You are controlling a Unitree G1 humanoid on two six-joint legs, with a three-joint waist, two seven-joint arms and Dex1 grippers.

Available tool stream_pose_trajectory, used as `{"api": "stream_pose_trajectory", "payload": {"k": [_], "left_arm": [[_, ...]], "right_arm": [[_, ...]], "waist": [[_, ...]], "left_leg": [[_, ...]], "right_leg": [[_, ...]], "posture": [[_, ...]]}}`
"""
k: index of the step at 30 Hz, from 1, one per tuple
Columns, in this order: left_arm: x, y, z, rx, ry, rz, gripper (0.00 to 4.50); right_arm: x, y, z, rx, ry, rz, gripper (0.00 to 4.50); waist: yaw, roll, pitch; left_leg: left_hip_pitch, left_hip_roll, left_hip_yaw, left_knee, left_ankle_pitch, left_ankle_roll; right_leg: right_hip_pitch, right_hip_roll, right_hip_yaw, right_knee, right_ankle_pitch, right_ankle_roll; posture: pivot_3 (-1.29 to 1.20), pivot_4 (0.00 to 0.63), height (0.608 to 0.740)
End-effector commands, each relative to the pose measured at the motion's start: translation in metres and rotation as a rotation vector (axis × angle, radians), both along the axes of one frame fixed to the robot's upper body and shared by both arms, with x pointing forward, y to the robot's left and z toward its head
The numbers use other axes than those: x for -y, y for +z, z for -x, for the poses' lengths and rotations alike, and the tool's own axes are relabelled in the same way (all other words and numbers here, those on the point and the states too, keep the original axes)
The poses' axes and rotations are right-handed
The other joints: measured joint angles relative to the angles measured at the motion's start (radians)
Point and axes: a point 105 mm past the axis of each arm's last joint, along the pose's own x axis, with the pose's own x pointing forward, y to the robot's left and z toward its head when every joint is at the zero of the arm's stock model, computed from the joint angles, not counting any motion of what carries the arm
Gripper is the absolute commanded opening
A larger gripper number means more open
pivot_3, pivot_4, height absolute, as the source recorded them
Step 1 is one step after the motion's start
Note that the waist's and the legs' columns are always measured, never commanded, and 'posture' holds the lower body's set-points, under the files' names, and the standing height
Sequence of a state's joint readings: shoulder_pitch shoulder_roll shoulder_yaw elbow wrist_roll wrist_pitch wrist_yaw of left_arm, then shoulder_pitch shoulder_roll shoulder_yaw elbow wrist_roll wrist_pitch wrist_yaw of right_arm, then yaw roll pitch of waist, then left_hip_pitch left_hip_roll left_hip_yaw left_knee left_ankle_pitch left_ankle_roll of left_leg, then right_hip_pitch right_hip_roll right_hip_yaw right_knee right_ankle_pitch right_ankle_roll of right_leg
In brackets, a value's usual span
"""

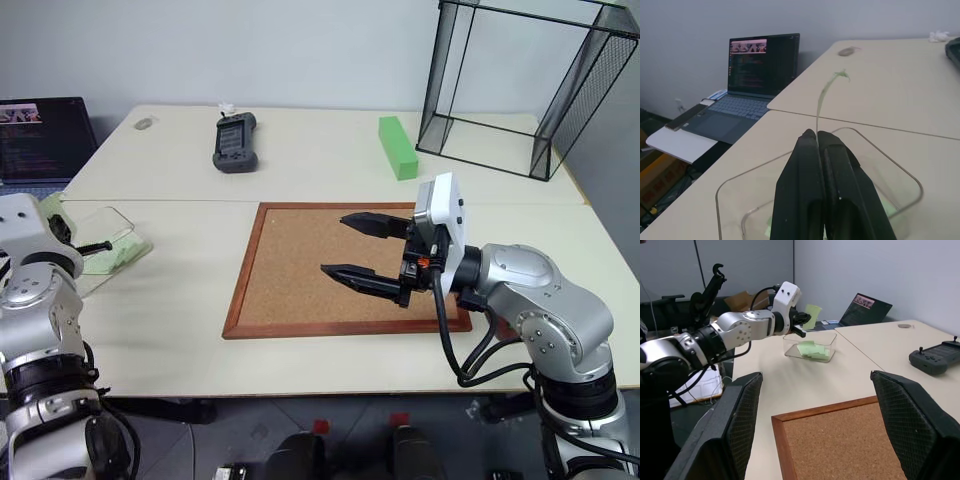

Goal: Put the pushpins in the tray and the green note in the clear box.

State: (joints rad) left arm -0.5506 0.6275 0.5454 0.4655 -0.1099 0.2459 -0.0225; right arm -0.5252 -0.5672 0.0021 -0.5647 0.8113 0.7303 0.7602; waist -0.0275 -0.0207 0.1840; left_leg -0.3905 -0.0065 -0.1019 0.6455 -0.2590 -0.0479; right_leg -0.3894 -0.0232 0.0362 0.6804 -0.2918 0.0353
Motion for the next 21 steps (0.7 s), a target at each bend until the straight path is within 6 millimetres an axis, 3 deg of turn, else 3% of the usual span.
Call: {"api": "stream_pose_trajectory", "payload": {"k": [1, 4, 7, 21], "left_arm": [[-0.013, 0.008, -0.002, 0.041, 0.036, -0.018, 0.00], [-0.013, 0.003, -0.007, 0.037, 0.025, -0.009, 0.00], [-0.015, -0.001, -0.008, 0.041, 0.034, 0.006, 0.47], [-0.017, -0.007, -0.008, 0.044, 0.037, 0.014, 3.18]], "right_arm": [[-0.001, 0.010, 0.005, 0.044, 0.007, -0.021, 3.67], [-0.001, 0.011, 0.005, 0.042, 0.000, -0.024, 3.67], [0.001, 0.011, 0.004, 0.041, -0.016, -0.018, 3.68], [0.006, 0.009, 0.001, 0.029, -0.052, -0.014, 3.68]], "waist": [[0.000, 0.000, 0.000], [-0.001, 0.000, 0.000], [-0.001, 0.000, 0.000], [-0.002, 0.000, 0.000]], "left_leg": [[0.000, 0.000, 0.000, 0.000, 0.000, 0.000], [0.000, 0.000, 0.000, 0.000, 0.000, 0.000], [0.000, 0.000, 0.000, 0.000, 0.000, 0.000], [0.000, 0.000, 0.000, 0.000, 0.000, 0.000]], "right_leg": [[0.000, 0.000, 0.000, 0.000, 0.000, 0.000], [0.000, 0.000, 0.000, 0.000, 0.000, 0.000], [-0.001, 0.000, 0.000, 0.000, 0.000, 0.000], [-0.001, 0.000, 0.000, 0.000, 0.000, 0.000]], "posture": [[0.00, 0.150, 0.740], [0.00, 0.150, 0.740], [0.00, 0.150, 0.740], [0.00, 0.150, 0.740]]}}
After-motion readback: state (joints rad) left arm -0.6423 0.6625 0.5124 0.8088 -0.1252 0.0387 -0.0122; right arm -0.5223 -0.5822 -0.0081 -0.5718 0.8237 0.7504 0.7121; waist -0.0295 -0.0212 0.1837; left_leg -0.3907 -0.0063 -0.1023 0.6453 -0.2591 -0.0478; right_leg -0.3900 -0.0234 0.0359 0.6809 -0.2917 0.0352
